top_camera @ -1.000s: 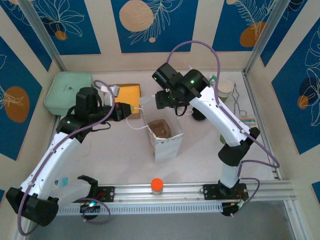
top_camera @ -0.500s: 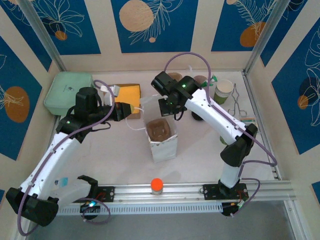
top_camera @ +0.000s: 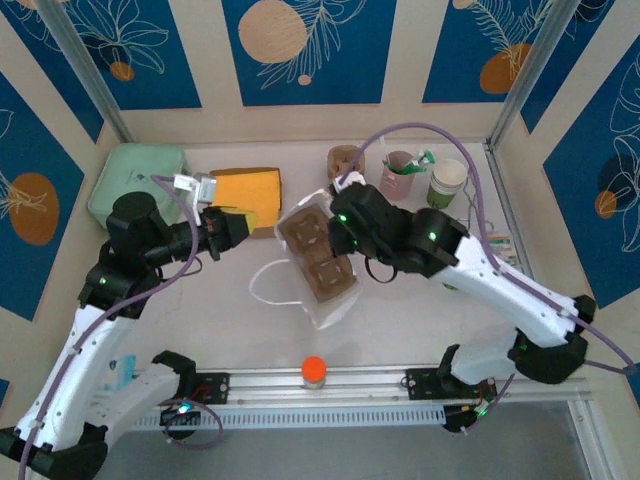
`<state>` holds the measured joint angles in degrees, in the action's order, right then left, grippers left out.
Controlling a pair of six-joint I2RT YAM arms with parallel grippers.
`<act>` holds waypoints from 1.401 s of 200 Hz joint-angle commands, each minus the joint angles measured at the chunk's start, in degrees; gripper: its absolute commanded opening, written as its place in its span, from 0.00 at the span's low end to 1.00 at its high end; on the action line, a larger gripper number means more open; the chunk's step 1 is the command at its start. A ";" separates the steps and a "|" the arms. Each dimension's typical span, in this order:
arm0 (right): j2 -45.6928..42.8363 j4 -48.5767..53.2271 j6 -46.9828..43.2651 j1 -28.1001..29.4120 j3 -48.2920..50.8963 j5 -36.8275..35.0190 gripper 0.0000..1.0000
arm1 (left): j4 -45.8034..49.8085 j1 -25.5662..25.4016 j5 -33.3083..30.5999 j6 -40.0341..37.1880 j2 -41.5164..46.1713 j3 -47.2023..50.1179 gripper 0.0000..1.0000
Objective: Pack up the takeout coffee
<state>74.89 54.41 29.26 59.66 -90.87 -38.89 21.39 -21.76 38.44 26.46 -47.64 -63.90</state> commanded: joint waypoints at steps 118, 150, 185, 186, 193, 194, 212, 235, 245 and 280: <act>3.08 5.97 5.79 -6.10 -6.56 10.72 0.00 | -1.25 -1.19 0.23 -1.02 -1.55 -1.25 0.13; 8.86 14.01 6.48 -11.23 -10.82 18.61 0.00 | -2.09 -1.22 0.45 -0.26 -2.37 -1.55 0.13; 11.70 15.48 6.34 -13.72 -10.06 21.28 0.00 | -1.96 -1.19 -0.03 -0.18 -3.03 -1.57 0.14; 11.74 15.51 6.25 -13.75 -10.04 21.34 0.00 | -1.96 -1.19 -0.03 -0.18 -3.05 -1.57 0.14; 12.14 15.46 6.13 -14.09 -9.65 21.49 0.00 | -2.02 -1.18 -0.09 -0.18 -3.04 -1.45 0.13; 12.22 15.46 6.15 -14.16 -9.62 21.58 0.00 | -2.02 -1.18 -0.10 -0.18 -3.06 -1.47 0.14; 13.29 15.22 5.59 -15.20 -9.06 22.42 0.00 | -2.21 -1.18 -0.08 -0.18 -3.08 -1.39 0.13; 14.87 14.67 4.54 -16.57 -8.43 24.16 0.00 | -2.22 -1.22 -0.12 -0.40 -3.34 -1.24 0.13; 15.47 14.59 4.03 -16.96 -8.40 24.07 0.00 | -2.14 -1.19 -0.20 -0.50 -3.34 -1.23 0.13; 17.16 14.38 3.01 -18.75 -8.41 23.70 0.00 | -1.92 -1.20 -0.27 -0.62 -3.33 -1.13 0.13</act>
<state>91.11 68.62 33.52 42.00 -99.94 -16.86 21.37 -22.44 38.50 25.65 -50.87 -63.90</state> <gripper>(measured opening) 0.068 0.133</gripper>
